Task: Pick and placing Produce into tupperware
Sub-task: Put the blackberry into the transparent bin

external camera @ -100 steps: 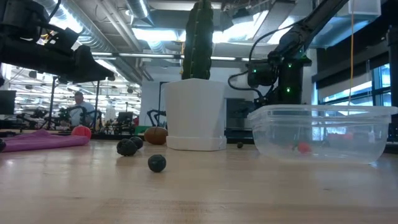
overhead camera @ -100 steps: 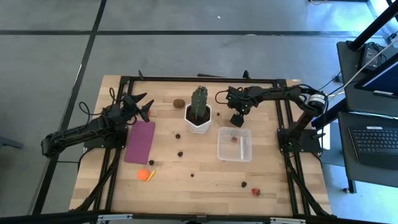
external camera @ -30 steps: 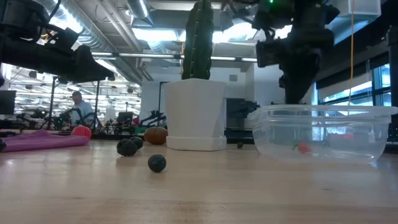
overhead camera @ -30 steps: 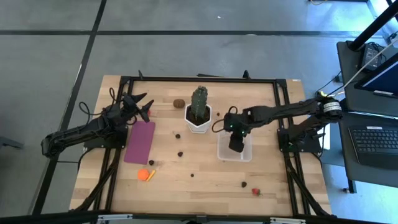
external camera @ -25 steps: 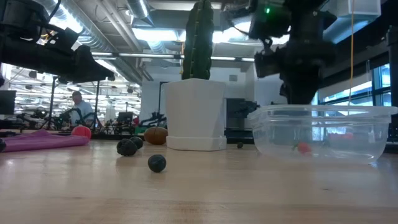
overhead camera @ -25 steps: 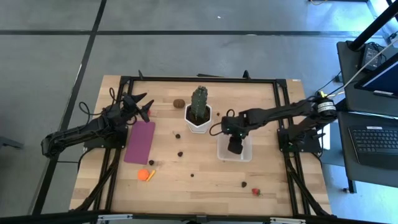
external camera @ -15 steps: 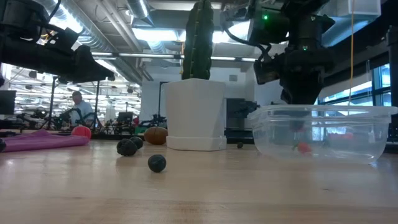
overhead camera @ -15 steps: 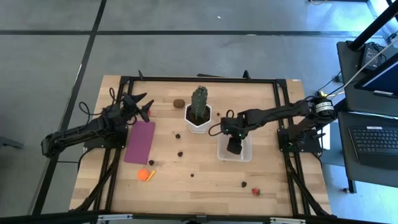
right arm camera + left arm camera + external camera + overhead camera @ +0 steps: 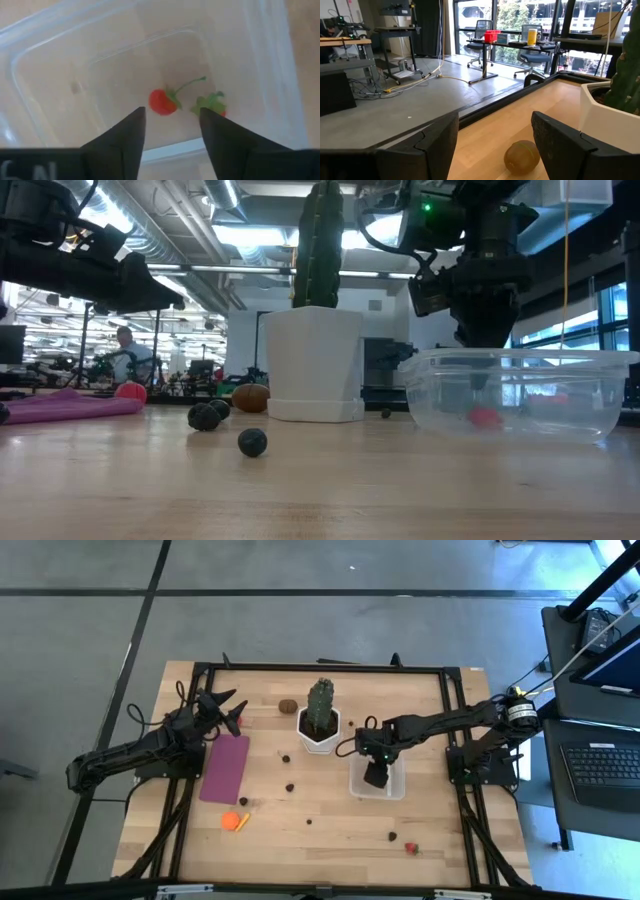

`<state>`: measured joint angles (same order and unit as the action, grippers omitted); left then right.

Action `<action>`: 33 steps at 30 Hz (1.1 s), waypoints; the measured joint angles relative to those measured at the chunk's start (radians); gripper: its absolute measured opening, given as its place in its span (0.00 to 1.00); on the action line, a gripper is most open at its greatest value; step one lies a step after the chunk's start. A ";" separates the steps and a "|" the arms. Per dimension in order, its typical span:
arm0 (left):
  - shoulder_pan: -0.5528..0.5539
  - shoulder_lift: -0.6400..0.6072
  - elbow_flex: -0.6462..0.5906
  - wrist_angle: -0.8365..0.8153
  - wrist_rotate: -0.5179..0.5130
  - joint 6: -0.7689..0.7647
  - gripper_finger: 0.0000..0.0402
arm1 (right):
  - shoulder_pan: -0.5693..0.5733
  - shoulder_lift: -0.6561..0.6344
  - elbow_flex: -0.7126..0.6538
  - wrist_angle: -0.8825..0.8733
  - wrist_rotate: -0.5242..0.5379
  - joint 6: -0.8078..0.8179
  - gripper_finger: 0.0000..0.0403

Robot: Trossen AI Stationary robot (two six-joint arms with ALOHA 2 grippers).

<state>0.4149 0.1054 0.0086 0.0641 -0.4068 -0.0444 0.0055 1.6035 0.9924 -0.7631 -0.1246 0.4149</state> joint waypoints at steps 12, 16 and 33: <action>0.000 0.000 0.000 0.000 0.000 0.002 0.61 | 0.002 -0.001 0.057 -0.041 -0.152 0.065 0.80; 0.000 0.000 0.000 0.000 0.000 0.002 0.61 | 0.023 -0.001 0.149 -0.113 -0.120 0.132 0.80; 0.000 0.000 0.000 0.000 0.000 0.002 0.61 | 0.452 0.000 0.360 -0.291 0.090 0.943 0.81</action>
<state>0.4149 0.1054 0.0086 0.0639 -0.4068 -0.0422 0.4571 1.6035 1.3525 -1.0542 -0.0349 1.3580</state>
